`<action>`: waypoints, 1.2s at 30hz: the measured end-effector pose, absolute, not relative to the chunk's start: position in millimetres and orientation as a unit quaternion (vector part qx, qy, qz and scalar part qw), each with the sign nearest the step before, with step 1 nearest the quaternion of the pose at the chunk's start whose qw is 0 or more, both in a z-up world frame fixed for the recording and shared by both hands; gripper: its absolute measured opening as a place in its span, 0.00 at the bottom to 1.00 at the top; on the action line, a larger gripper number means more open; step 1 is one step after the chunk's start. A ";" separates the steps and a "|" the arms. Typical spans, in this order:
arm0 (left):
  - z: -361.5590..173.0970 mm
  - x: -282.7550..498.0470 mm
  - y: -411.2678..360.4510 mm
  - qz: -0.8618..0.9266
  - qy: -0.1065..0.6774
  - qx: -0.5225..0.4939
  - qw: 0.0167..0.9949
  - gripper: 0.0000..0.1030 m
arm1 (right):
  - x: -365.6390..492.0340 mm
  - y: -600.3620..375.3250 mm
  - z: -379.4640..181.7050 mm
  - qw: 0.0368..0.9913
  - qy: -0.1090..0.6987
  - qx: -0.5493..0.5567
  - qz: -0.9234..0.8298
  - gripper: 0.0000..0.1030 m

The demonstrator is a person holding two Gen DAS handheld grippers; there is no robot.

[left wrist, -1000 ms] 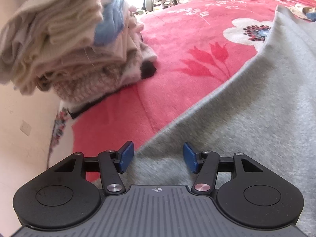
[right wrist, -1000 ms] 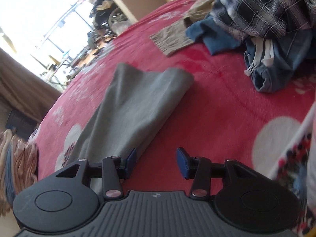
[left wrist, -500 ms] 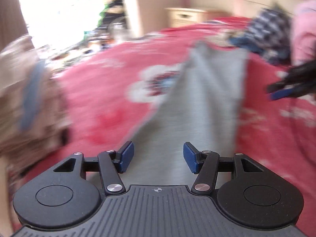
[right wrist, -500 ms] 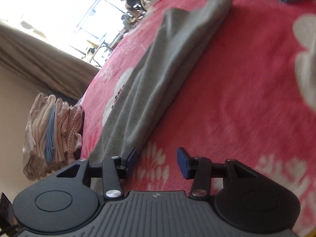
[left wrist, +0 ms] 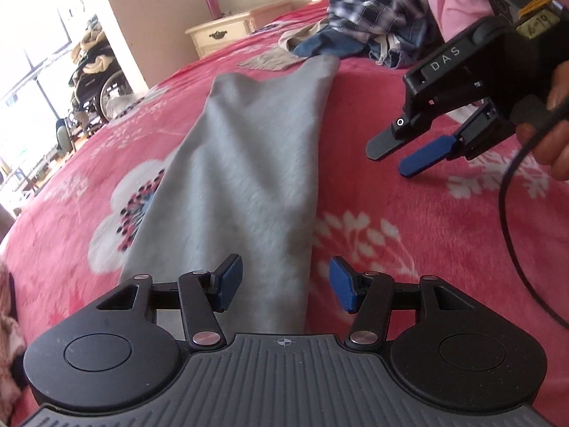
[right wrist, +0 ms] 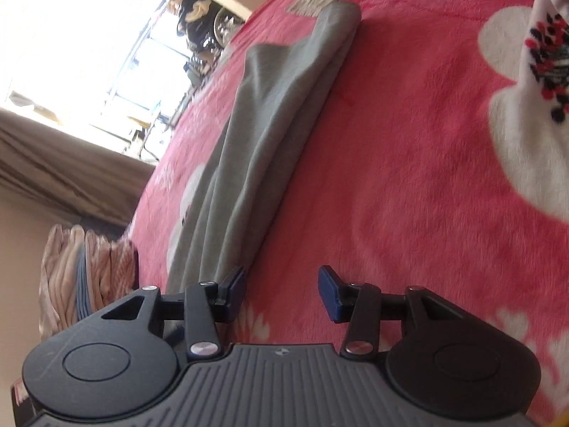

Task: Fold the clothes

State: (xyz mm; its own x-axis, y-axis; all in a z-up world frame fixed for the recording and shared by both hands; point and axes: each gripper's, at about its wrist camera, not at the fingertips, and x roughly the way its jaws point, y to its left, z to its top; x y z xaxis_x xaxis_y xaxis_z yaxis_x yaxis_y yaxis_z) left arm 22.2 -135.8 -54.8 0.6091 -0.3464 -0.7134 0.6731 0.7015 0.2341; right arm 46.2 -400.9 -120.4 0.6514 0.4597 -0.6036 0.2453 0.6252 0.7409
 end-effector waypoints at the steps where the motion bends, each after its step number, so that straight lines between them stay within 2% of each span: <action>1: -55.4 24.5 -136.7 -0.295 0.330 0.243 0.863 0.51 | 50.3 -403.0 -120.7 0.802 0.407 0.432 0.066 0.47; 6: -55.7 33.1 -137.9 -0.297 0.336 0.213 0.868 0.47 | 81.4 -407.2 -126.6 0.801 0.393 0.448 0.050 0.49; 14: -36.9 51.0 -127.5 -0.321 0.359 0.185 0.857 0.48 | 117.1 -407.9 -149.0 0.752 0.404 0.519 0.055 0.52; 27: -55.5 72.9 -171.0 -0.326 0.344 0.186 0.861 0.49 | 142.7 -397.1 -144.3 0.735 0.395 0.539 0.120 0.52; 31: -58.5 83.3 -174.4 -0.312 0.346 0.172 0.868 0.41 | 151.2 -395.3 -143.4 0.730 0.388 0.544 0.144 0.52; 36: -57.2 103.2 -165.3 -0.294 0.370 0.108 0.875 0.23 | 161.2 -397.9 -148.0 0.723 0.373 0.554 0.179 0.53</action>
State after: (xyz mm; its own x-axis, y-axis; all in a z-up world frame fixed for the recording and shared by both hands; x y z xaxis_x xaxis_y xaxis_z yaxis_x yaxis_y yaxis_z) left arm 103.2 -165.3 -57.2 0.5538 -0.4340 -0.7106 0.5935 0.8044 -0.0288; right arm 161.2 -397.9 -148.0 0.6582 0.6716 -0.3402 0.1545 0.3218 0.9341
